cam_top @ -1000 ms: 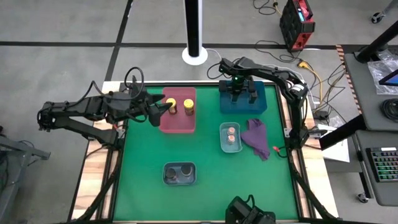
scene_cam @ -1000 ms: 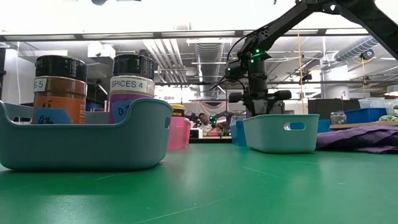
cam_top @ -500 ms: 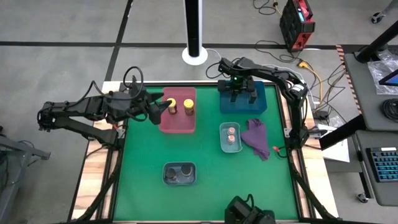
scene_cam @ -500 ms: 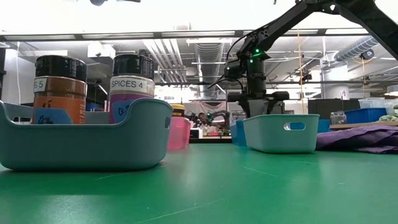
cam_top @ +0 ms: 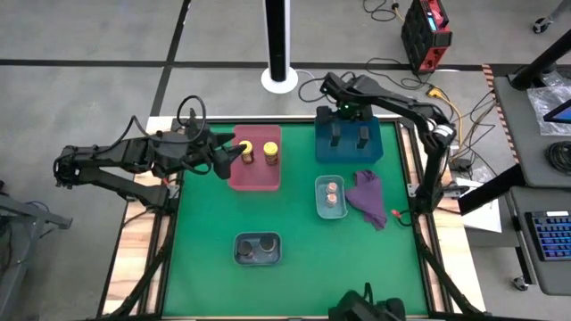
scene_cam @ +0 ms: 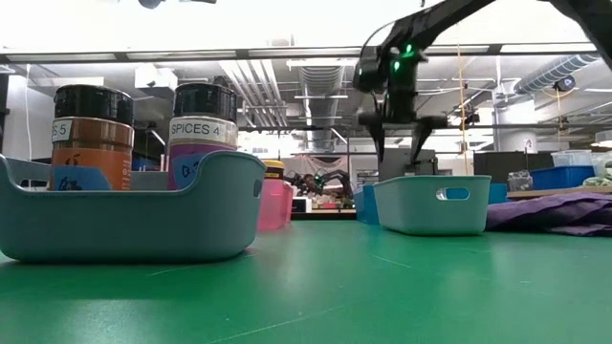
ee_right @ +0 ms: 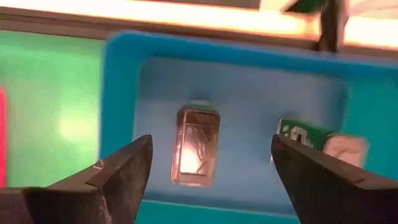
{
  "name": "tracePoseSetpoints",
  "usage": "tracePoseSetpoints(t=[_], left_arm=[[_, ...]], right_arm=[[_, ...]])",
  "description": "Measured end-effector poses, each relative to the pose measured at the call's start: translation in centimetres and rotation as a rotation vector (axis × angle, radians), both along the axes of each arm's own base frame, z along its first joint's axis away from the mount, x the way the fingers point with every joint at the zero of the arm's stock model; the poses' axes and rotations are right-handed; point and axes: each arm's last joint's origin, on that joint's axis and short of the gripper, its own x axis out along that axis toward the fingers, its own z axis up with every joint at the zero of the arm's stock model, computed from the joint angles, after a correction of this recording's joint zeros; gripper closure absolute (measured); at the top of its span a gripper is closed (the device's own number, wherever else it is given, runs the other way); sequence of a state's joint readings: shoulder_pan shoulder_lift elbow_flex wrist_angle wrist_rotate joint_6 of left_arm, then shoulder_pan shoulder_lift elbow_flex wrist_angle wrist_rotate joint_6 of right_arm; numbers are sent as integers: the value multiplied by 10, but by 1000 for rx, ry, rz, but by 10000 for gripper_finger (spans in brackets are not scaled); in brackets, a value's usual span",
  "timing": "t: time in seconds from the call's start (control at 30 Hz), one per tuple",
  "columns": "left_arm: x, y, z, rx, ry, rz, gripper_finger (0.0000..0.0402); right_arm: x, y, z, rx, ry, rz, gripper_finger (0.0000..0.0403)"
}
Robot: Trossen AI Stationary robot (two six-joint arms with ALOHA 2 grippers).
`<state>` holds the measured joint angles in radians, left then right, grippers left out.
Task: Sort spices by type
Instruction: Return to Home Position
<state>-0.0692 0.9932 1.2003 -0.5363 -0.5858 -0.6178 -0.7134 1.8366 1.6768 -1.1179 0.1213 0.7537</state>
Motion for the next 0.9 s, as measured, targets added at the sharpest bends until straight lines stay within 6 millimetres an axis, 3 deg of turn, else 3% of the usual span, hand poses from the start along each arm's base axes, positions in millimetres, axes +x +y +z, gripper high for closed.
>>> tracePoseSetpoints(t=[0.2,0.43,0.63,0.77,0.9], left_arm=[[0,0,0,5,8,-2,116],[3,0,-2,6,18,-2,116],[9,-1,-6,7,38,-4,116],[13,-5,-9,-47,58,-138,116],[15,-11,-5,25,50,-256,116]], right_arm=[[4,45,50,-199,0,182,78],[15,138,104,-508,-49,432,101],[14,208,129,-646,-194,642,123],[4,235,139,-640,-254,721,140],[-11,244,143,-611,-299,652,157]])
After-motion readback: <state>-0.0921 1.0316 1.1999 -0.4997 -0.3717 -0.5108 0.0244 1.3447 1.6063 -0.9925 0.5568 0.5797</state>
